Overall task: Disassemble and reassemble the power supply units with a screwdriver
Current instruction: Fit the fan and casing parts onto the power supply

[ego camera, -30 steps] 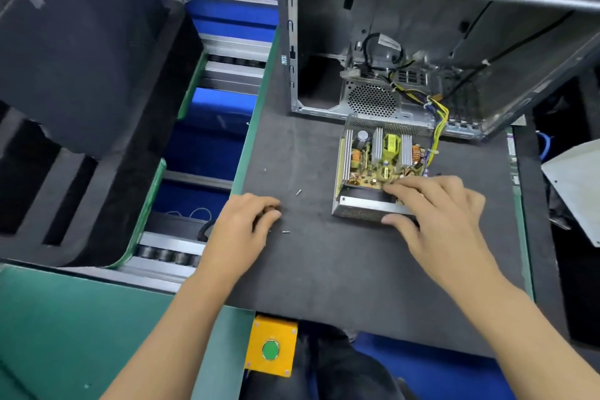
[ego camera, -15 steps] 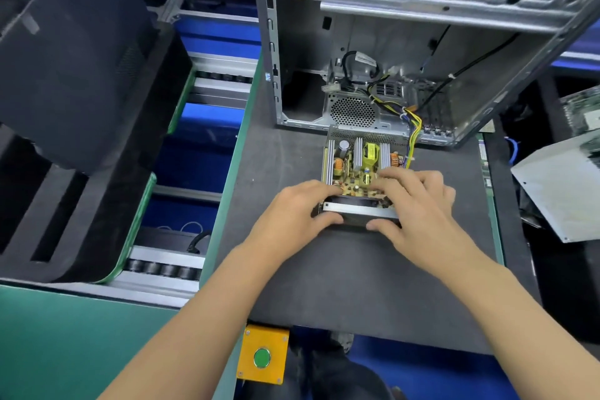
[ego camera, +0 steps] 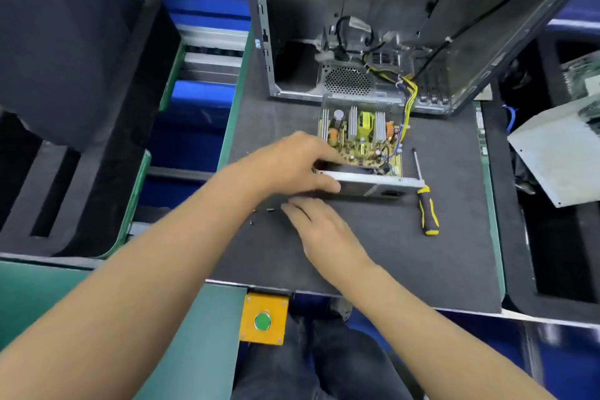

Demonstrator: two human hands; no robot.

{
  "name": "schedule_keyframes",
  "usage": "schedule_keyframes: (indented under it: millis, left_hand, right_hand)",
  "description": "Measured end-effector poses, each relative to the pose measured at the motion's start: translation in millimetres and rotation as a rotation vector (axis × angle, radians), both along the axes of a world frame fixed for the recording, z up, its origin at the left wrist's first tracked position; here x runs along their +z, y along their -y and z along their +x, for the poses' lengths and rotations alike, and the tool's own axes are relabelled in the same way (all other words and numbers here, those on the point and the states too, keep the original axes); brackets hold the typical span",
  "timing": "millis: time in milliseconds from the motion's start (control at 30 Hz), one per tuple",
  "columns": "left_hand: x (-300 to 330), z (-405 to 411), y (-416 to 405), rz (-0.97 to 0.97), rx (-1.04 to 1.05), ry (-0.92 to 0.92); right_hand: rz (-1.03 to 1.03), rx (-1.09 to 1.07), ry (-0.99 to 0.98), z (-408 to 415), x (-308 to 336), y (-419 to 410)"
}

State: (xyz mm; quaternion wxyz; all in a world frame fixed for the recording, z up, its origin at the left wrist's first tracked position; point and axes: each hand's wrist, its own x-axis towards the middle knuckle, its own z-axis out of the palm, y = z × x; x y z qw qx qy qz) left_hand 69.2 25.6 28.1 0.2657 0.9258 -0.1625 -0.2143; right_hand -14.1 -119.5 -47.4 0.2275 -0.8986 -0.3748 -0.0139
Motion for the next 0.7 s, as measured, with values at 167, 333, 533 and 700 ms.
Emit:
schedule_keyframes:
  millis: [167,333,533,700]
  left_hand:
    - [17,19,-5,0.091,-0.051,-0.095]
    - [19,19,-3,0.093,-0.064,-0.089]
    - [13,3,-11,-0.111,0.07,-0.11]
    - [2,-16,-31,-0.416,0.356,-0.115]
  right_hand:
    - [0.055,-0.27,-0.271,11,-2,-26]
    - [-0.021,-0.194,-0.329,6,2,-47]
    - [-0.093,-0.286,-0.332,6,0,-54]
    - [-0.256,-0.259,-0.307,11,12,-54]
